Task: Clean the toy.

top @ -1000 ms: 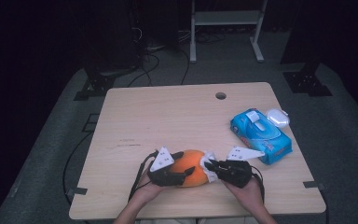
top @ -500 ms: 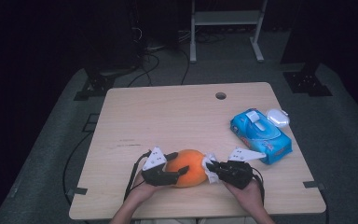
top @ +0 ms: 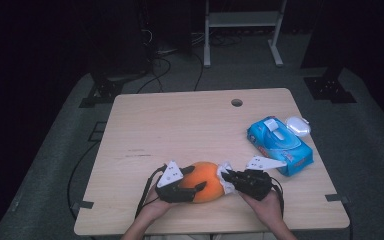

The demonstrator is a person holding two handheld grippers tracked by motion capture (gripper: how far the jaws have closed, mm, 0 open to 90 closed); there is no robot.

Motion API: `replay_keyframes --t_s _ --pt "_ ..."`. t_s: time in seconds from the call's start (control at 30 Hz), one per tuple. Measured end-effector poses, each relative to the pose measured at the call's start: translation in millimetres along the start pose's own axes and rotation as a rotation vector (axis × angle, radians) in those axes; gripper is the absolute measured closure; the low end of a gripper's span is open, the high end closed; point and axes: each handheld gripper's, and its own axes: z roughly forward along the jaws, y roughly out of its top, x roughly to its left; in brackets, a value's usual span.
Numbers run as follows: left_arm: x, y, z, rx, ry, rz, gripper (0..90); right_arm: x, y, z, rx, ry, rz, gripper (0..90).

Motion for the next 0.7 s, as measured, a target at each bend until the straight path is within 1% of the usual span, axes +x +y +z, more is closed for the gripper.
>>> replay_keyframes --t_s 0.03,0.07,0.1,0.17,0.2,0.23,0.27,0.3,0.37,0.43,0.5,0.53,0.57,0.6,0.63,0.67,0.7 --pt "-1.1 0.0 -0.1 0.004 -0.004 0.001 33.3 -3.4 -3.2 1.0 0.009 -0.008 0.012 80.9" --pt "-3.8 0.2 -0.2 0.008 -0.007 0.006 33.3 -11.5 -9.2 3.1 0.033 -0.029 0.037 80.8" --pt "-3.8 0.2 -0.2 0.008 -0.007 0.006 33.1 -14.9 -10.6 3.5 0.037 -0.032 0.052 80.7" --pt "-6.4 1.1 -0.3 0.015 -0.010 0.016 32.8 -16.1 -10.3 3.2 0.033 -0.031 0.060 80.6" --pt "-7.0 1.4 -0.5 0.017 -0.015 0.020 32.3 -11.9 -5.5 1.1 0.015 -0.028 0.036 80.6" --pt "-7.6 1.3 -0.7 0.018 -0.025 0.023 32.1 -8.8 -2.6 -0.2 -0.002 -0.011 0.029 80.6" --pt "-8.4 1.1 -0.7 0.019 -0.036 0.024 32.1 -8.8 -2.6 -0.2 -0.002 -0.011 0.029 80.6" --pt "-10.1 1.0 -0.1 0.021 -0.046 0.025 31.7 -5.9 0.0 -0.8 -0.010 0.000 0.017 80.6" --pt "-11.4 2.8 -0.1 0.030 -0.054 0.037 28.6 -1.5 1.0 1.0 0.002 0.001 -0.015 80.6" --pt "-10.2 6.8 -0.4 0.033 -0.076 0.043 21.5 -1.1 -3.3 3.0 0.012 0.009 -0.026 81.0" --pt "-8.9 9.8 0.0 0.036 -0.066 0.064 15.7 0.3 -5.0 2.8 0.016 0.020 -0.043 81.1" --pt "-8.2 10.5 1.8 0.045 -0.056 0.064 11.6 1.7 -4.5 2.4 0.018 0.031 -0.054 81.1" --pt "-7.6 10.4 3.1 0.055 -0.057 0.063 9.0 4.4 -3.9 2.2 0.017 0.045 -0.072 81.1" --pt "-7.2 9.6 4.7 0.062 -0.058 0.065 8.8 6.2 -3.4 2.5 0.020 0.045 -0.085 81.1" --pt "-6.7 8.5 6.2 0.063 -0.058 0.065 10.6 8.1 -2.1 3.2 0.025 0.037 -0.102 80.9" --pt "-6.4 7.9 6.7 0.068 -0.059 0.066 16.1 6.4 -1.9 3.2 0.025 0.041 -0.086 80.9" --pt "-6.4 7.7 6.9 0.070 -0.052 0.074 16.1 6.4 -1.9 3.2 0.025 0.041 -0.086 80.9"
